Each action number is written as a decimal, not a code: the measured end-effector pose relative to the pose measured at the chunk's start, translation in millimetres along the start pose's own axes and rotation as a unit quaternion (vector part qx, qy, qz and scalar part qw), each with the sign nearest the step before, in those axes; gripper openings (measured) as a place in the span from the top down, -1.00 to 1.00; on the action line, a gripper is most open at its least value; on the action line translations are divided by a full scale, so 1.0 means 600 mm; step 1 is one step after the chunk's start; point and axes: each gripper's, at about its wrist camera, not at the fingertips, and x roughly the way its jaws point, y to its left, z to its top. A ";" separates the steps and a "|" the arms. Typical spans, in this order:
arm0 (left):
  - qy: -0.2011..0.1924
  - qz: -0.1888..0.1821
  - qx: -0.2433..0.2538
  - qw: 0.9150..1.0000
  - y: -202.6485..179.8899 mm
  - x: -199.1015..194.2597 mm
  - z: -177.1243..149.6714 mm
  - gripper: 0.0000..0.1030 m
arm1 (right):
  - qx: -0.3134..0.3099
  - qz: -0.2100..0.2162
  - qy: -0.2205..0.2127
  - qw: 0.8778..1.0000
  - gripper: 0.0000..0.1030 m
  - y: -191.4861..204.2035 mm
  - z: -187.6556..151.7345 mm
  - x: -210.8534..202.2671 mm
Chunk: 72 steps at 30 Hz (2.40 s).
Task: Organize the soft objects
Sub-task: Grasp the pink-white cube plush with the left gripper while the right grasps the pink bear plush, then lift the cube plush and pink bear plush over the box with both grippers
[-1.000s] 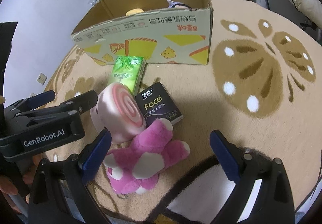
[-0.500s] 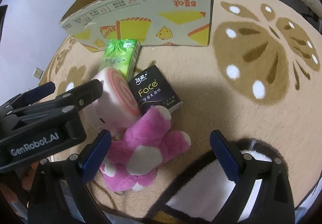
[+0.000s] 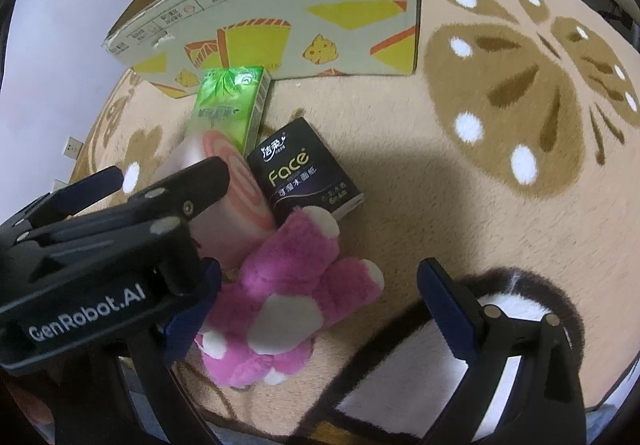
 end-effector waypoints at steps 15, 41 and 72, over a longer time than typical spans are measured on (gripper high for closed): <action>0.003 -0.029 0.012 0.999 -0.015 -0.001 -0.011 0.44 | 0.049 0.044 0.031 0.997 -0.39 -0.012 -0.008 0.024; 0.024 0.008 -0.013 1.000 0.030 -0.015 -0.018 0.40 | 0.049 -0.009 -0.080 0.996 -0.11 -0.046 0.014 -0.051; -0.021 0.043 -0.049 0.998 0.093 -0.095 0.003 0.46 | 0.015 0.012 -0.216 0.976 -0.11 0.000 0.037 -0.154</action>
